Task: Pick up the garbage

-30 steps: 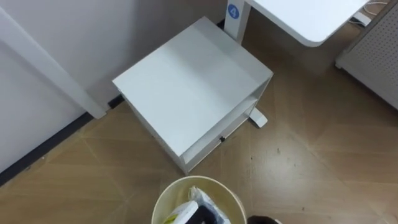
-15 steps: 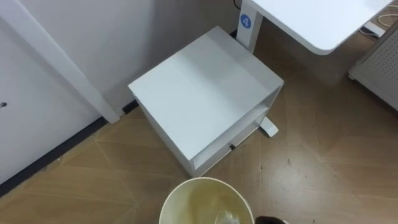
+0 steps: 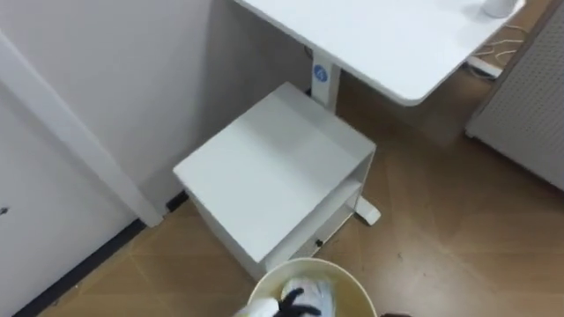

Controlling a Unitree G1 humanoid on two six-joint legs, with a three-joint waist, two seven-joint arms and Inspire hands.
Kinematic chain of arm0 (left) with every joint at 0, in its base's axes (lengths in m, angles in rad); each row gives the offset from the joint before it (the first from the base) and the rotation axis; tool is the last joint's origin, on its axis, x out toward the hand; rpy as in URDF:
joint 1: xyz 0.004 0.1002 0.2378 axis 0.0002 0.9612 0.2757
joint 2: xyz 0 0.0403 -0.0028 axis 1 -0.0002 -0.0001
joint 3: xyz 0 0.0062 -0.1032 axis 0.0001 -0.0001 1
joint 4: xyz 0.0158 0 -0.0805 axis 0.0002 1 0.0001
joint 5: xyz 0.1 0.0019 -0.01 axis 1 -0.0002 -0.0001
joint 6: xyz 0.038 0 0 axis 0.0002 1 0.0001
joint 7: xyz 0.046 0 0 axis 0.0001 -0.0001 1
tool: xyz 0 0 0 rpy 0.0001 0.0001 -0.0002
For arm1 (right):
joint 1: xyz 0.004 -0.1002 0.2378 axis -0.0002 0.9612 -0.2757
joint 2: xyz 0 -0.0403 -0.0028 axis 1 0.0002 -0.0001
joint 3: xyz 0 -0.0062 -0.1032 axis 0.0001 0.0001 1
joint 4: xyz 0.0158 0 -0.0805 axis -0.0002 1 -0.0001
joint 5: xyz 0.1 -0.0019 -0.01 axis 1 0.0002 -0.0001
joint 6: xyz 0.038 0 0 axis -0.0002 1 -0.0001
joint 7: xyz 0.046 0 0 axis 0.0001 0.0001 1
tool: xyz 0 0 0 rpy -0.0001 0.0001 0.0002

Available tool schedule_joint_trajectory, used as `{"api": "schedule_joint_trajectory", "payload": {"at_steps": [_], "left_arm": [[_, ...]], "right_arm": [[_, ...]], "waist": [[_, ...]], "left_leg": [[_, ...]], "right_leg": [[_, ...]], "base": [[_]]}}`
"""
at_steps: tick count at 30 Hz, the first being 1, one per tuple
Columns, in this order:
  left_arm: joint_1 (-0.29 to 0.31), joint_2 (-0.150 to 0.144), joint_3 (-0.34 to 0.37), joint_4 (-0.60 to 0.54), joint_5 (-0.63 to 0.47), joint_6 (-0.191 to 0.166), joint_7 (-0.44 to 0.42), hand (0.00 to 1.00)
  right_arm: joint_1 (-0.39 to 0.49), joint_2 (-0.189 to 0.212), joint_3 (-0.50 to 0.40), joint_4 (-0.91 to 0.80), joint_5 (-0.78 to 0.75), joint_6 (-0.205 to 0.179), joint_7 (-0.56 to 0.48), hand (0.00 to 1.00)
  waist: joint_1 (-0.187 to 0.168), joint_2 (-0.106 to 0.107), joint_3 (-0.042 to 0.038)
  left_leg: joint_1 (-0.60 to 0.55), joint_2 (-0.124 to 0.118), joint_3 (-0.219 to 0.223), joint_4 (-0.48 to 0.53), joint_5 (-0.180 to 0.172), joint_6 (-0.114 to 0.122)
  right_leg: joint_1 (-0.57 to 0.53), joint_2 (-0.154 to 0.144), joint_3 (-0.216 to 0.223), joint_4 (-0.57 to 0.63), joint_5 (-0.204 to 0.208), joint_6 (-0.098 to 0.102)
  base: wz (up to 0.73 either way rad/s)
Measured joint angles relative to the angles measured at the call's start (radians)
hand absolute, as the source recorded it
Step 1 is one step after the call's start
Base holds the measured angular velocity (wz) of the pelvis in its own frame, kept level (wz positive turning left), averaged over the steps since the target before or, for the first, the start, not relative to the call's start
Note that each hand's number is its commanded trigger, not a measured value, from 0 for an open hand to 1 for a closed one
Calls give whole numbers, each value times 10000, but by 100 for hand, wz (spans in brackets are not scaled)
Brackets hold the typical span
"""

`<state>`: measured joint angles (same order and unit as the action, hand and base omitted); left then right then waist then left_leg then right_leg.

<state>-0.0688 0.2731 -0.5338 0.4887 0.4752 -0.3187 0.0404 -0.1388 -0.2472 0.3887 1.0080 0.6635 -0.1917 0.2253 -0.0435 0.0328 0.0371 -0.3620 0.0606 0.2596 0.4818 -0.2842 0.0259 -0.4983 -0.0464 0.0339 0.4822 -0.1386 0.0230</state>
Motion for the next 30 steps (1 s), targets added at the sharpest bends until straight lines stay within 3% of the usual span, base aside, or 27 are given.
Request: {"api": "schedule_joint_trajectory", "payload": {"at_steps": [3,10,13,14,16,18,20,21,23,24,25,26,27,29,30], "left_arm": [[95,5,517,-549,-19,-454,423,0],[851,152,1617,-1967,5,-508,856,0],[1086,104,2187,-2706,2,-518,1024,0],[1130,106,2338,-2735,9,-517,1166,0],[1270,144,2702,-2845,-18,-515,1283,0],[1474,122,3156,-2984,-6,-515,1538,0],[1501,135,3249,-3154,-5,-515,1702,0],[1493,130,3242,-3340,-6,-517,1836,0],[1484,131,3255,-3619,-9,-552,2091,0],[1489,95,3266,-3662,-28,-580,2346,0],[1510,69,3266,-3668,-43,-580,2439,0],[1506,62,3274,-3775,-91,-578,2569,0],[1509,63,3337,-3957,-104,-579,2648,0],[1506,46,3449,-4171,-97,-583,2794,0],[1506,49,3486,-4273,-98,-585,2840,0]], "right_arm": [[576,7,-559,-679,-56,-8,1,100],[1557,105,-1069,-1763,-502,-11,96,100],[1866,105,-1085,-2008,-669,22,130,100],[1954,109,-1084,-2008,-710,101,183,100],[1998,116,-1074,-2037,-791,197,263,100],[1994,101,-1102,-2038,-918,197,422,100],[2004,120,-1244,-1976,-935,198,572,100],[2010,127,-1381,-1944,-936,198,641,100],[2019,122,-1449,-1922,-948,198,643,100],[2023,90,-1450,-1897,-955,198,629,100],[2026,61,-1452,-1861,-958,198,603,100],[2028,19,-1483,-1851,-959,198,566,100],[2027,1,-1509,-1873,-962,195,540,100],[2003,-23,-1518,-1955,-1030,185,459,100],[1972,-23,-1562,-1956,-1129,185,454,100]], "waist": [[-85,-28,-37],[-85,-217,-216],[22,-256,-239],[125,-294,-245],[352,-373,-288],[472,-415,-312],[367,-431,-331],[150,-427,-331],[114,-444,-326],[200,-405,-299],[246,-360,-293],[198,-342,-294],[222,-421,-299],[229,-464,-306],[202,-437,-306]], "left_leg": [[643,-6,86,-468,61,-22],[1959,-110,89,-1057,11,-3],[2565,-52,557,-1196,-104,-8],[2967,-45,807,-1306,-128,-7],[3446,-54,1182,-1522,-131,-3],[3860,-70,1130,-1793,-159,39],[3959,-119,1078,-1963,-170,51],[3995,-83,1201,-2149,-171,51],[4116,-41,1673,-2549,-208,27],[4206,32,2013,-2619,-223,20],[4280,81,2230,-2638,-225,17],[4341,109,2498,-2677,-218,-21],[4374,55,2596,-2665,-216,-47],[4321,-56,2423,-2517,-207,-68],[4204,-73,2108,-2458,-198,-67]], "right_leg": [[626,95,85,-581,176,43],[1642,230,230,-1091,227,89],[1962,338,174,-1199,272,52],[2133,362,61,-1218,309,6],[2208,353,-651,-1240,470,-232],[2345,307,-1792,-1481,783,-610],[2426,365,-1881,-1767,1007,-659],[2440,448,-1846,-1948,1184,-632],[2404,535,-1879,-2092,1384,-665],[2376,442,-2209,-1661,1172,-752],[2415,348,-2481,-1174,826,-698],[2603,118,-2853,-502,179,-629],[2749,0,-2864,-343,-162,-536],[2778,3,-2820,-664,-257,-648],[2837,86,-2797,-970,-198,-749]], "base": [[-13],[-35],[-66],[-107],[-125],[-117],[-58],[-29],[-34],[-47],[-29],[-22],[-16],[-14],[-10]]}}
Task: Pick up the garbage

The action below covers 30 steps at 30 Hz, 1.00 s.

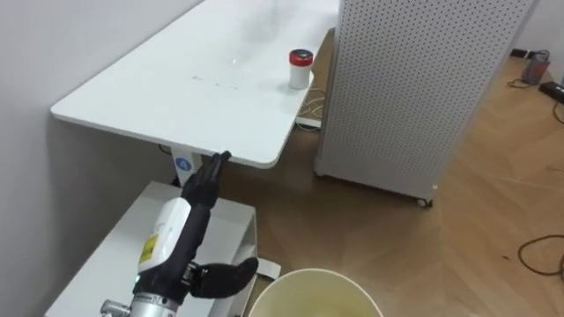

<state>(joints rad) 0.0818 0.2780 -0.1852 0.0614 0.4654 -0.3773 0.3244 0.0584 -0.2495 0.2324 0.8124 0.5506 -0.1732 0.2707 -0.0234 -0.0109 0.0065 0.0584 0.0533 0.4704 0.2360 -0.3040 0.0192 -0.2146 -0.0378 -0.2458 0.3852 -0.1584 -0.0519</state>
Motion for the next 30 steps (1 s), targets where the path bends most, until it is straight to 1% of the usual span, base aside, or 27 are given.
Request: {"api": "schedule_joint_trajectory", "payload": {"at_steps": [1,2,3,6,8,10,11,12,13,14,15,16,17,18,19,20,21,22,23,24,25,26,27,28,29,30], "left_arm": [[1,10,11,-36,0,-2,8,0],[-2,20,40,-67,3,-3,12,0],[-1,19,43,-67,-1,-3,12,0],[-2,15,29,-66,-37,-3,50,0],[-11,27,36,-67,-58,-3,194,0],[-11,30,38,-61,-54,-3,197,0],[-11,17,42,-62,-64,-2,197,0],[-11,8,43,-62,-71,-1,195,0],[-12,-1,41,-62,-71,-1,192,0],[-12,-32,34,-63,-135,-1,194,0],[-13,-61,41,-63,-233,-1,197,0],[-22,-74,41,-63,-271,-10,198,0],[-20,-123,48,-62,-468,-13,201,0],[-14,-177,48,-59,-665,-25,204,0],[-30,-204,52,-61,-816,-41,208,0],[-27,-294,55,-50,-1086,-102,252,0],[-19,-361,52,15,-1201,-149,292,0],[-19,-359,52,20,-1225,-162,293,0],[-19,-352,60,18,-1309,-199,352,0],[-21,-355,63,24,-1420,-219,374,0],[-27,-353,64,42,-1426,-237,376,0],[-25,-360,66,220,-1418,-354,375,0],[-23,-363,80,373,-1402,-378,371,0],[-25,-361,110,379,-1390,-378,363,0],[-26,-358,196,377,-1401,-388,361,0],[2,-354,244,375,-1406,-386,361,0]], "right_arm": [[-4,7,0,-1,-102,0,4,100],[-1,43,-1,-1,-211,2,47,100],[-1,69,-49,-19,-304,2,88,100],[19,78,-143,-40,-448,1,110,100],[20,80,-143,-42,-456,1,101,100],[39,97,-138,-38,-491,1,99,100],[48,124,-137,-38,-493,2,100,100],[56,145,-138,-40,-523,3,111,100],[74,148,-138,-49,-522,3,124,100],[97,134,-137,-65,-520,4,135,100],[95,116,-133,-68,-519,5,129,100],[96,97,-124,-72,-520,5,122,100],[104,84,-114,-81,-526,6,105,100],[151,89,-119,-80,-542,6,59,100],[160,115,-145,-81,-537,6,27,100],[160,146,-212,-79,-533,6,-61,100],[164,134,-209,-29,-532,8,-106,100],[182,116,-205,-25,-530,13,-135,100],[193,84,-206,-24,-530,21,-220,100],[206,72,-205,-24,-525,44,-321,100],[215,64,-205,-25,-525,81,-359,100],[262,55,-196,-23,-528,259,-414,100],[302,42,-192,-24,-528,354,-433,100],[296,35,-192,-27,-519,363,-439,100],[285,40,-170,-32,-489,363,-442,100],[307,39,-156,-22,-443,366,-430,100]], "waist": [[1,1,0],[-69,-47,-1],[-123,-92,-11],[-356,-126,8],[-370,-150,24],[-308,-150,37],[-248,-153,57],[-247,-139,82],[-256,-158,93],[-229,-150,103],[-153,-85,120],[-119,-45,130],[-9,23,148],[37,51,136],[24,68,117],[57,13,148],[209,-25,174],[286,-57,188],[389,-55,172],[498,14,127],[499,59,100],[603,-14,62],[692,48,-66],[691,43,-77],[729,-50,-48],[887,-154,-59]], "left_leg": [[-26,1,-144,4,7,-1],[-32,4,-259,8,19,-7],[-22,24,-252,19,26,-18],[86,90,-205,124,28,-19],[95,141,-90,329,25,-23],[125,226,-8,565,-5,-71],[127,326,-18,886,-79,-119],[24,517,-26,1530,-190,-253],[-55,607,-37,1911,-209,-286],[-265,783,-100,2788,-207,-287],[-592,1010,-335,3943,-163,-325],[-834,1105,-630,4576,-72,-321],[-1457,1110,-1526,5675,285,-255],[-1918,927,-2235,5992,270,-219],[-2184,832,-2464,5942,251,-188],[-2685,616,-2717,5661,251,-189],[-3109,342,-3088,5034,286,-239],[-3311,195,-3312,4616,345,-299],[-3659,-3,-3762,3481,510,-439],[-3890,-131,-4130,2170,986,-512],[-3987,-174,-4305,1526,1304,-514],[-4038,-331,-4564,715,2065,-543],[-3933,-552,-4825,360,2793,-562],[-3880,-659,-4913,310,3033,-471],[-3741,-697,-4716,322,3208,-226],[-3693,-692,-4466,430,3334,11]], "right_leg": [[15,40,10,-91,37,-23],[33,62,3,-137,56,-39],[55,69,-17,-205,54,-42],[202,111,-54,-240,51,-46],[199,111,-89,-238,48,-67],[252,158,-108,-250,49,-127],[316,211,-101,-244,4,-208],[425,262,-104,-225,-84,-282],[473,281,-47,-201,-178,-303],[539,353,143,-93,-358,-384],[570,525,478,79,-510,-430],[582,616,640,171,-554,-490],[717,778,986,294,-600,-607],[791,848,1213,275,-624,-662],[804,849,1291,272,-632,-670],[838,859,1584,268,-659,-682],[928,860,1890,207,-668,-666],[965,876,2039,169,-671,-660],[996,896,2235,154,-713,-644],[1046,921,2439,190,-821,-606],[1085,926,2514,237,-916,-575],[1108,881,2795,469,-1183,-479],[1102,876,3106,694,-1440,-300],[1106,882,3229,748,-1539,-154],[1108,854,3232,712,-1660,-43],[1188,702,3164,544,-1688,-21]], "base": [[-11],[-5],[0],[-1],[-20],[-31],[-37],[-36],[-35],[-47],[-57],[-69],[-68],[-60],[-56],[-65],[-74],[-84],[-77],[-67],[-53],[-49],[-46],[-31],[-29],[-36]]}}
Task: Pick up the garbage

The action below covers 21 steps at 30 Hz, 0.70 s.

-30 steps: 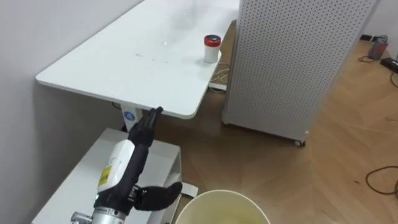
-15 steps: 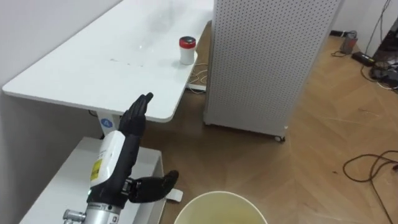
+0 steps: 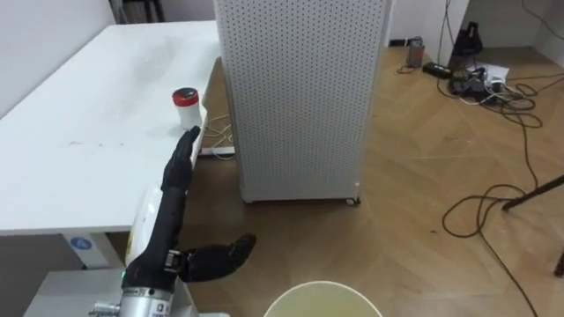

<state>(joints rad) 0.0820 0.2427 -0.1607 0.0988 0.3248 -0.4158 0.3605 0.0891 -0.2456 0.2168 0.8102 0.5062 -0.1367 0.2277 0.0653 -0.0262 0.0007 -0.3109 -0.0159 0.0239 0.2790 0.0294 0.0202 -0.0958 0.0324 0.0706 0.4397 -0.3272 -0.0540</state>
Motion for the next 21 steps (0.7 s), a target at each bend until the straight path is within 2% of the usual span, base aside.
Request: {"api": "schedule_joint_trajectory", "payload": {"at_steps": [2,4,6,7,8,9,10,11,12,13,14,15,16,17,18,19,21], "left_arm": [[15,6,63,-3,-5,2,-6,0],[13,9,137,-12,-5,1,-39,0],[-4,80,289,-108,52,1,-58,0],[-3,109,307,-182,55,1,-59,0],[-26,114,319,-312,46,0,-59,0],[-43,101,303,-318,30,1,-62,0],[-42,99,302,-313,19,1,-62,0],[-46,101,329,-313,39,-3,-40,0],[-49,91,333,-314,75,-6,41,0],[-47,91,332,-314,120,-6,54,0],[-51,107,314,-321,167,-7,83,0],[-61,127,291,-325,266,-8,248,0],[-65,125,292,-324,315,-8,330,0],[-63,124,319,-331,444,-7,505,0],[-64,125,370,-343,533,-11,630,0],[-67,122,368,-343,529,-12,680,0],[-65,73,365,-398,581,-12,734,0]], "right_arm": [[-11,12,-1,-48,7,3,12,100],[-14,53,-16,-74,-19,2,11,100],[-19,105,77,-157,-52,23,41,100],[-16,99,76,-284,-35,59,41,100],[-27,68,73,-537,48,68,37,100],[-44,50,84,-682,63,67,31,100],[-47,50,113,-721,63,67,31,100],[-61,75,156,-798,29,67,30,100],[-87,94,157,-835,2,63,33,100],[-99,93,142,-835,-3,62,34,100],[-137,73,128,-817,-2,58,29,100],[-207,68,130,-767,-3,49,27,100],[-227,68,130,-753,12,51,25,100],[-193,67,128,-761,75,50,25,100],[-87,69,130,-773,62,50,34,100],[-25,71,139,-772,51,51,44,100],[120,73,168,-757,-38,50,21,100]], "waist": [[204,-134,38],[217,-122,61],[236,-169,81],[242,-199,92],[250,-238,94],[232,-235,93],[244,-242,97],[247,-242,106],[202,-245,115],[208,-236,130],[187,-109,156],[134,17,183],[148,74,203],[169,149,239],[153,219,268],[119,224,266],[70,222,249]], "left_leg": [[57,-65,266,313,-319,164],[65,-133,306,901,-870,237],[48,-203,427,1757,-1695,320],[28,-278,467,1889,-1857,356],[-48,-368,521,2089,-2156,435],[33,-469,560,2275,-2372,520],[122,-521,592,2337,-2486,579],[298,-637,602,2532,-2770,656],[518,-741,635,2701,-3066,741],[635,-787,636,2736,-3164,794],[903,-819,506,2758,-3342,881],[1112,-810,296,2660,-3445,938],[1196,-804,201,2590,-3470,953],[1360,-800,-15,2364,-3471,956],[1522,-749,-285,2195,-3470,953],[1615,-726,-382,2087,-3465,945],[2024,-667,-902,1803,-3497,860]], "right_leg": [[245,-279,-247,-299,-40,99],[623,-492,-387,-492,-148,163],[983,-638,-405,-373,-511,233],[992,-697,-402,-222,-638,277],[913,-838,-468,259,-879,425],[613,-1068,-823,1269,-970,573],[416,-1210,-1032,1956,-938,631],[-23,-1541,-1396,3424,-653,1020],[-416,-1842,-1613,4649,-118,1052],[-550,-1967,-1676,5100,200,1023],[-768,-2069,-1823,5744,899,1021],[-1022,-2056,-1876,6216,1429,1028],[-1165,-2055,-1926,6315,1321,1030],[-1543,-2008,-1971,6287,814,1000],[-1918,-1834,-1957,5825,406,929],[-2070,-1725,-1958,5412,278,918],[-2226,-1417,-1864,2565,291,850]], "base": [[-31],[-8],[-6],[0],[6],[7],[8],[14],[17],[26],[23],[24],[24],[40],[46],[58],[63]]}}
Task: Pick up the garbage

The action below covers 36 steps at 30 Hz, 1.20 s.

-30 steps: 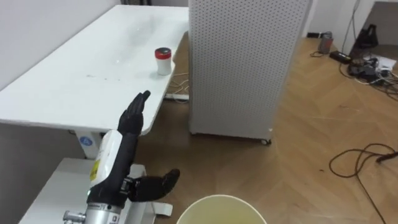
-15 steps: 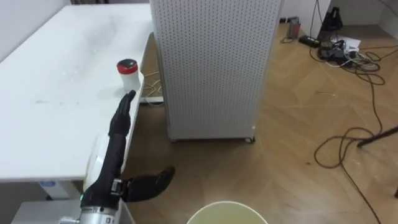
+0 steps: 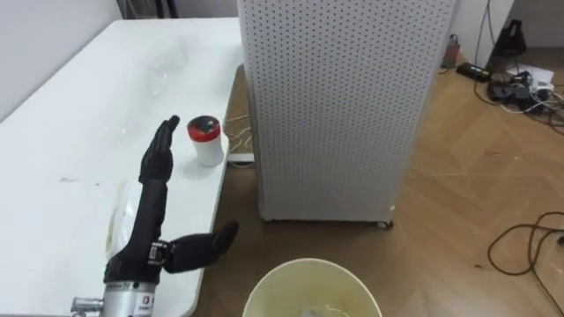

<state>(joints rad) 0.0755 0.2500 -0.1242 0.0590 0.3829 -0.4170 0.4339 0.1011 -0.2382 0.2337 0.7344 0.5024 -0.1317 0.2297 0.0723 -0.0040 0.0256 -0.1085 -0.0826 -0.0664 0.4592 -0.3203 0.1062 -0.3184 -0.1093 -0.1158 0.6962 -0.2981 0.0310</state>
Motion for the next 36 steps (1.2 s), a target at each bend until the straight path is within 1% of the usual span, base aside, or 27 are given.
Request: {"api": "schedule_joint_trajectory", "payload": {"at_steps": [1,2,3,4,5,6,7,8,9,10,11,12,15,17,21,23,27,30,32,34,36], "left_arm": [[-2,1,2,-38,-1,-1,5,0],[5,14,-5,-85,4,-1,99,0],[65,-29,-40,-96,24,0,180,0],[83,-22,-39,-129,28,-3,209,0],[78,-15,21,-181,15,-20,251,0],[84,-13,42,-186,12,-20,279,0],[95,-17,32,-200,25,-19,275,0],[8,-66,2,-271,44,-14,223,0],[55,-87,35,-546,204,6,220,0],[152,-80,67,-676,278,9,248,0],[262,-71,122,-850,403,22,339,0],[317,-67,188,-859,440,28,371,0],[362,-71,441,-886,428,30,375,0],[383,-142,415,-886,431,30,371,0],[401,-270,407,-885,416,30,355,0],[403,-280,346,-882,325,30,356,0],[517,-310,184,-838,-522,35,267,0],[557,-309,182,-755,-1037,45,129,0],[555,-308,162,-690,-1194,57,77,0],[546,-305,34,-478,-1435,62,62,0],[530,-326,-129,-33,-1776,182,-28,0]], "right_arm": [[9,-4,17,3,-20,0,-25,100],[19,24,23,7,-76,0,-110,100],[76,16,9,23,-348,-1,-174,100],[70,16,9,24,-473,-1,-181,100],[26,25,24,22,-640,-2,-184,100],[14,38,26,26,-724,-19,-166,100],[26,52,24,29,-721,-37,-161,100],[46,75,-22,30,-704,-93,-168,100],[57,68,-180,50,-710,-85,-200,100],[96,99,-196,44,-712,-77,-221,100],[150,80,-204,11,-717,-91,-218,100],[206,62,-203,-9,-723,-89,-178,100],[197,91,-199,-97,-880,-90,136,100],[193,95,-198,-96,-972,-90,296,100],[155,95,-198,-97,-1111,-89,483,100],[154,96,-194,-97,-1133,-89,544,100],[154,145,-193,-113,-1132,-82,620,100],[158,222,-194,-134,-1132,-82,625,100],[158,250,-195,-133,-1129,-82,625,100],[157,275,-194,-132,-1162,-82,625,100],[156,356,-190,-132,-1199,-78,625,100]], "waist": [[-60,-29,-11],[-189,-82,-34],[-356,-6,-120],[-313,21,-150],[-186,0,-145],[-118,-104,-120],[-133,-128,-116],[-167,-215,-85],[-97,-341,-95],[29,-408,-150],[135,-450,-179],[211,-471,-191],[291,-437,-203],[296,-431,-201],[294,-422,-200],[280,-417,-195],[240,-421,-190],[121,-435,-182],[93,-458,-168],[49,-470,-164],[40,-519,-134]], "left_leg": [[90,-11,-138,-26,-26,-47],[226,-9,-310,-32,-107,-181],[416,119,-482,-106,-96,-277],[532,225,-462,-238,-53,-352],[684,325,-412,-416,85,-584],[596,455,-325,-217,123,-823],[543,518,-236,-377,146,-875],[237,604,-243,-990,320,-1046],[-76,711,-7,-1204,832,-820],[-18,733,104,-1239,893,-817],[73,733,143,-1308,908,-805],[255,715,138,-1395,907,-804],[783,695,81,-1861,906,-800],[1025,713,81,-2054,907,-798],[1070,731,85,-2222,907,-792],[1127,739,96,-2271,907,-791],[1333,769,244,-2456,916,-777],[1388,776,341,-2544,916,-777],[1387,776,363,-2560,916,-776],[1400,776,377,-2569,916,-775],[1395,774,378,-2567,917,-775]], "right_leg": [[61,115,49,-933,162,-21],[152,274,203,-2067,1194,-75],[465,406,241,-2258,1399,-184],[654,456,230,-2429,1411,-207],[1000,605,280,-2863,1482,-323],[1380,677,688,-3252,1511,-359],[1533,714,993,-3396,1525,-336],[1670,765,1475,-3590,1530,-301],[1651,818,1555,-3648,1503,-245],[1663,826,1541,-3733,1498,-220],[1830,881,1345,-4012,1521,-178],[2073,899,1280,-4372,1565,-123],[2657,933,1108,-4906,1719,-130],[2822,948,1082,-4962,1718,-130],[2784,969,933,-4960,1718,-130],[2802,971,861,-4956,1719,-132],[2849,992,833,-4942,1720,-134],[2831,993,817,-4942,1721,-136],[2806,994,818,-4942,1721,-136],[2793,994,818,-4943,1721,-136],[2754,993,821,-4943,1721,-136]], "base": [[72],[81],[71],[38],[9],[16],[48],[48],[33],[4],[-5],[-5],[-17],[0],[0],[-3],[-11],[-10],[-6],[-6],[-8]]}}
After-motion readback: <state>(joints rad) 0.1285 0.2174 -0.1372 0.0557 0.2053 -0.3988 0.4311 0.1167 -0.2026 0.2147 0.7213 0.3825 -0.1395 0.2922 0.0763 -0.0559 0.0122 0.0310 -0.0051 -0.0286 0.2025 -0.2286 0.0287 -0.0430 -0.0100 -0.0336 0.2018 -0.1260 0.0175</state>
